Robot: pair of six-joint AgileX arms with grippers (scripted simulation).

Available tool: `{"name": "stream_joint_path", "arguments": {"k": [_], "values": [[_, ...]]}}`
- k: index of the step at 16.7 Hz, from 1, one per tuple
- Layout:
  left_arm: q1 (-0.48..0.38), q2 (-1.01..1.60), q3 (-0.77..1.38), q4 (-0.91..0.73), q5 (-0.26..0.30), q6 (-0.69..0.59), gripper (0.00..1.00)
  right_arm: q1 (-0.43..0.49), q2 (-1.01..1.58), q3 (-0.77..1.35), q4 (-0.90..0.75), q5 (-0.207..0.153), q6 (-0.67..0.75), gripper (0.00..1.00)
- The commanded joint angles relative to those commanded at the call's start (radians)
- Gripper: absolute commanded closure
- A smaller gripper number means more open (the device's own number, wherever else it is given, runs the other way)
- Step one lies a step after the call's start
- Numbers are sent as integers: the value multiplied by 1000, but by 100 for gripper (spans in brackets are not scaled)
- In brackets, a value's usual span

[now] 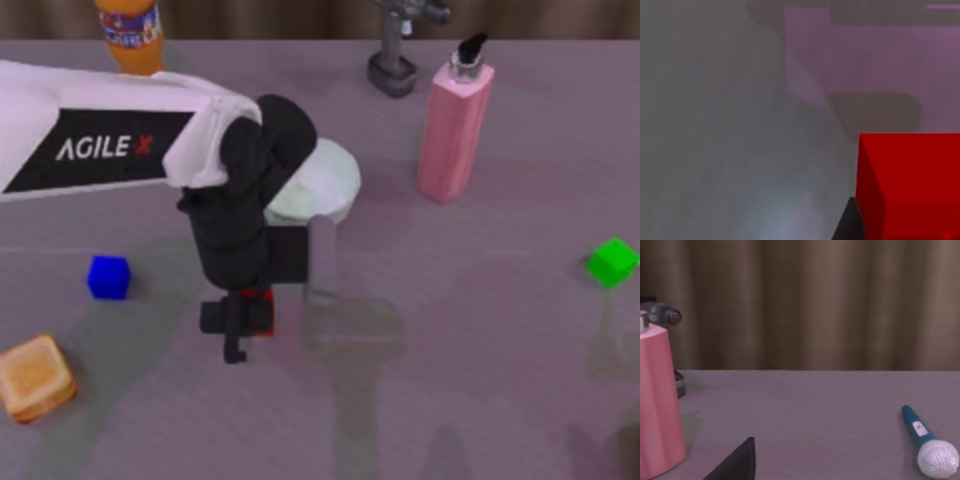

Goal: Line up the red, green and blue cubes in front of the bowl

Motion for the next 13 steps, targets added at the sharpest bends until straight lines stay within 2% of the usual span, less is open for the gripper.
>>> {"name": "stream_joint_path", "arguments": {"k": [7, 13], "values": [[0, 0, 0, 0, 0, 0, 2, 0, 0, 0, 0, 0, 0, 0], [0, 0, 0, 0, 0, 0, 0, 0, 0, 0, 0, 0, 0, 0]]}}
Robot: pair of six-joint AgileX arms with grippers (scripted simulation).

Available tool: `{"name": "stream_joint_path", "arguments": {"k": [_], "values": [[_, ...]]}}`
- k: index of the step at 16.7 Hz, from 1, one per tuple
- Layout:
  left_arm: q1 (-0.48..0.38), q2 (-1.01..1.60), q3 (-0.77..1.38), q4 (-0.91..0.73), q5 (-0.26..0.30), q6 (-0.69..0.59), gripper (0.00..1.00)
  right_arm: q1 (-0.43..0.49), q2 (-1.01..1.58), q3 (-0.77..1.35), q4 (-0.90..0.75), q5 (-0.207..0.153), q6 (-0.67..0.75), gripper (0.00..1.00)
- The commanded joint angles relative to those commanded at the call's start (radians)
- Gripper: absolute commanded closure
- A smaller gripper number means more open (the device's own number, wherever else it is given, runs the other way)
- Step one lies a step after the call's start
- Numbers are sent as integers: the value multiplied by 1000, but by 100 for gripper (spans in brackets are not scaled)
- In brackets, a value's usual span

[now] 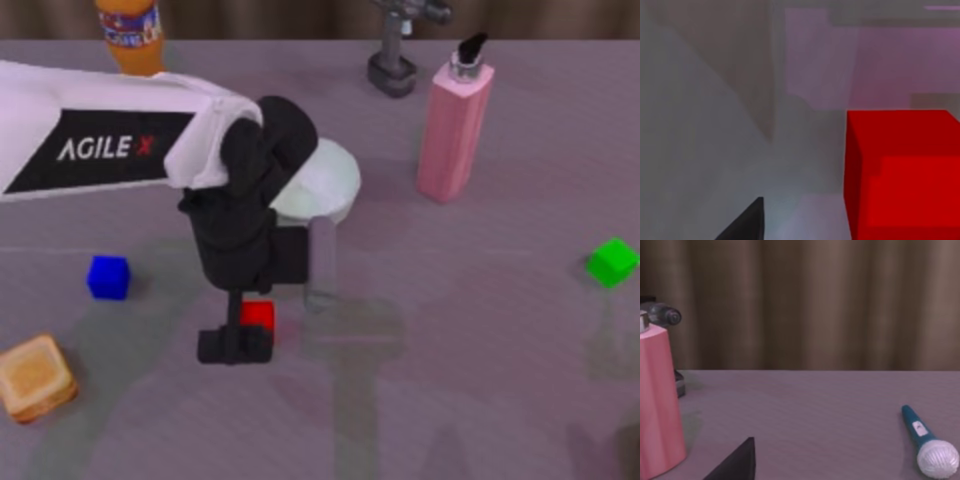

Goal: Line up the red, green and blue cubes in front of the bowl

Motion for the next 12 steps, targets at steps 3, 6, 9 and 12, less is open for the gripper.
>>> {"name": "stream_joint_path", "arguments": {"k": [3, 6, 9, 12], "values": [[2, -1, 0, 0, 0, 0, 0, 0, 0, 0, 0, 0, 0, 0], [9, -14, 34, -40, -1, -3, 0, 0, 0, 0, 0, 0, 0, 0], [17, -50, 104, -159, -1, -2, 0, 0, 0, 0, 0, 0, 0, 0], [21, -82, 161, -245, -1, 0, 0, 0, 0, 0, 0, 0, 0, 0]]}}
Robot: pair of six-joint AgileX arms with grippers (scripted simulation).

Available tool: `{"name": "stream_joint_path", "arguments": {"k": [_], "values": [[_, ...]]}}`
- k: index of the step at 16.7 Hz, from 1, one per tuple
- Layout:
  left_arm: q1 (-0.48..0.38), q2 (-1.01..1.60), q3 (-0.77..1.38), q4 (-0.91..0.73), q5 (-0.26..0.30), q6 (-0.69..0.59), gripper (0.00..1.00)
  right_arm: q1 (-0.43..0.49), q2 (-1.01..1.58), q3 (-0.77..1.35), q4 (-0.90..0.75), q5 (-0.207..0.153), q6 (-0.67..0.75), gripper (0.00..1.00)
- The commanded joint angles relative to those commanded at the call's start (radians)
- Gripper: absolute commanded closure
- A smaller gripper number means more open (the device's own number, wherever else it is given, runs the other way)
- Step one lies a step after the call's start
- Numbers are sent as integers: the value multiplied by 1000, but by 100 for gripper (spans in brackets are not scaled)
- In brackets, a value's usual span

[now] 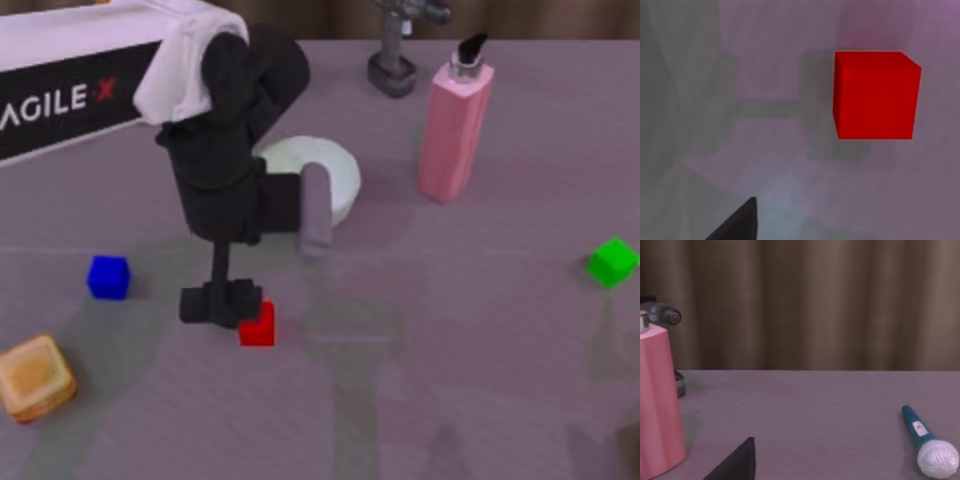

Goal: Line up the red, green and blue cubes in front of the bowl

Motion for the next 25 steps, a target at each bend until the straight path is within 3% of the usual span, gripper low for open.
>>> {"name": "stream_joint_path", "arguments": {"k": [6, 11, 20, 25], "values": [[0, -11, -5, 0, -1, -5, 0, 1, 10, 10, -7, -1, -3, 0], [96, -213, -178, 121, -13, -99, 0, 15, 215, 208, -139, -4, -63, 0], [387, -1071, -871, 558, -33, -506, 0, 50, 1134, 860, -615, 3, -273, 0], [504, -1542, -1241, 819, -32, -754, 0, 72, 1610, 1207, -877, 5, -387, 0]]}}
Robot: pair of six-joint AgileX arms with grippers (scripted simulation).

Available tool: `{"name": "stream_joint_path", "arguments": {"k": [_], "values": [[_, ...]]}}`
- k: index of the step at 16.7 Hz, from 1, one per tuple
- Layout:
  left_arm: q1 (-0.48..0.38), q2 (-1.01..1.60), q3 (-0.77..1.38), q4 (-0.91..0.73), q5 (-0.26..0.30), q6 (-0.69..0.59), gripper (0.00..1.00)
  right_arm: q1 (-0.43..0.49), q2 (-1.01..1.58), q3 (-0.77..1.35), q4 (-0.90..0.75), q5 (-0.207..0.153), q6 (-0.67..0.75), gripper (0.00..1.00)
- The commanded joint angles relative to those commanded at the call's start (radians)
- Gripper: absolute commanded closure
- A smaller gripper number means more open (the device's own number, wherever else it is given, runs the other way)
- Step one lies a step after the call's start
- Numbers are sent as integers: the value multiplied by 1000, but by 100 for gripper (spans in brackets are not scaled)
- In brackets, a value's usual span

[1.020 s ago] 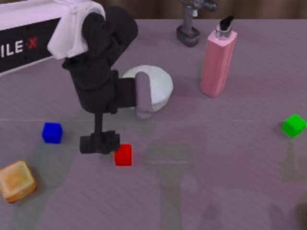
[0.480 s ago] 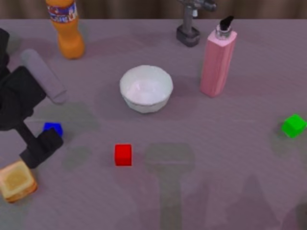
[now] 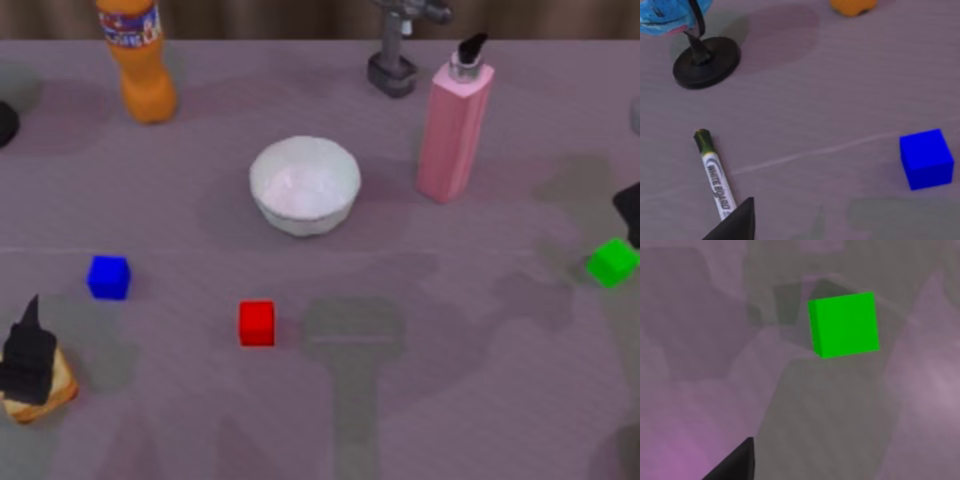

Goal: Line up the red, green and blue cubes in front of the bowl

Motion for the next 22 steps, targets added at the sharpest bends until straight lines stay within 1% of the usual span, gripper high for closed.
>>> {"name": "stream_joint_path", "arguments": {"k": [4, 7, 9, 13, 17, 22], "values": [[50, -250, -176, 180, 9, -160, 0, 13, 273, 223, -145, -1, -67, 0], [69, -370, -245, 271, 15, -240, 0, 18, 395, 328, -206, -3, -97, 0], [72, -406, -262, 297, 17, -262, 0, 20, 426, 360, -224, -4, -106, 0], [72, -408, -263, 298, 17, -263, 0, 20, 428, 362, -225, -4, -106, 0], [72, -408, -263, 298, 17, -263, 0, 18, 442, 332, -183, -3, -107, 0], [72, -408, -263, 298, 17, -263, 0, 21, 515, 225, 7, -3, -104, 0]]}}
